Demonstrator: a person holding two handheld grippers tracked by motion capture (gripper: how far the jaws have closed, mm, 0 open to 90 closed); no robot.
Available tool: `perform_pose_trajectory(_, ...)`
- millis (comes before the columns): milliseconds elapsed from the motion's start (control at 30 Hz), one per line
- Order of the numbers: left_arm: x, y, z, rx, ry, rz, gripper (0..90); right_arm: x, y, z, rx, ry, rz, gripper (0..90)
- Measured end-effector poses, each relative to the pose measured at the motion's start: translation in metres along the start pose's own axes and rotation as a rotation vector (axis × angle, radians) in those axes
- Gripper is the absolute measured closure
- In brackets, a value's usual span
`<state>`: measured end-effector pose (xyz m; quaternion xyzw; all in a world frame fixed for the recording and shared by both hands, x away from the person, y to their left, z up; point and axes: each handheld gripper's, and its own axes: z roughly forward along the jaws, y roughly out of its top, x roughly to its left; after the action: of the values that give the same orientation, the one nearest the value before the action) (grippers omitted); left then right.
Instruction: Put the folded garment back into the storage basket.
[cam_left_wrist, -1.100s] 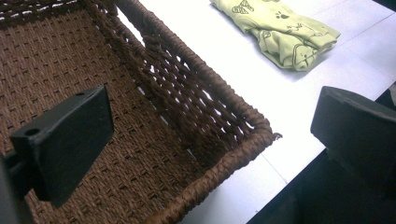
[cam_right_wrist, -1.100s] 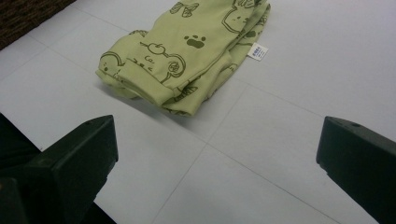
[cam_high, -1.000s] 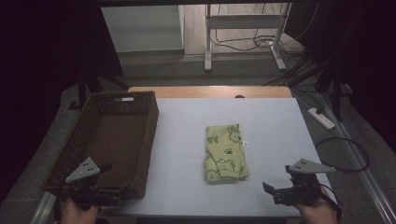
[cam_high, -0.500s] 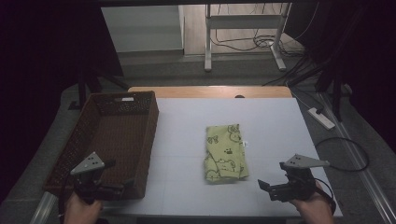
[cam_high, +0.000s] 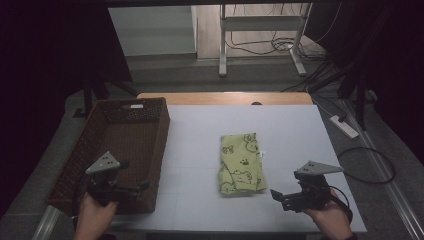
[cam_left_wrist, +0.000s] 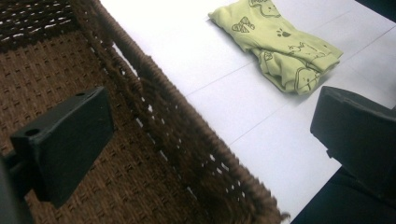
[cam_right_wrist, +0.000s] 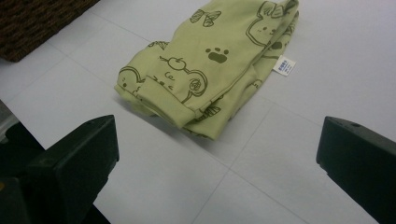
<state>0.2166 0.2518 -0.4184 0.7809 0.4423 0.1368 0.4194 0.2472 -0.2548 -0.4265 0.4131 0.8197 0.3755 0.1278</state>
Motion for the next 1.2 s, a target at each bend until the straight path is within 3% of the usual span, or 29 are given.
perform_pose_trajectory(267,-0.002,0.012,0.013,0.006,-0.015,0.029,0.0,-0.001,0.005,0.002,-0.006,-0.003,0.021,0.0)
perform_pose_trajectory(1200,-0.024,0.061,0.077,0.05,-0.1,0.1,0.0,0.002,0.013,0.02,0.016,0.035,-0.075,0.0)
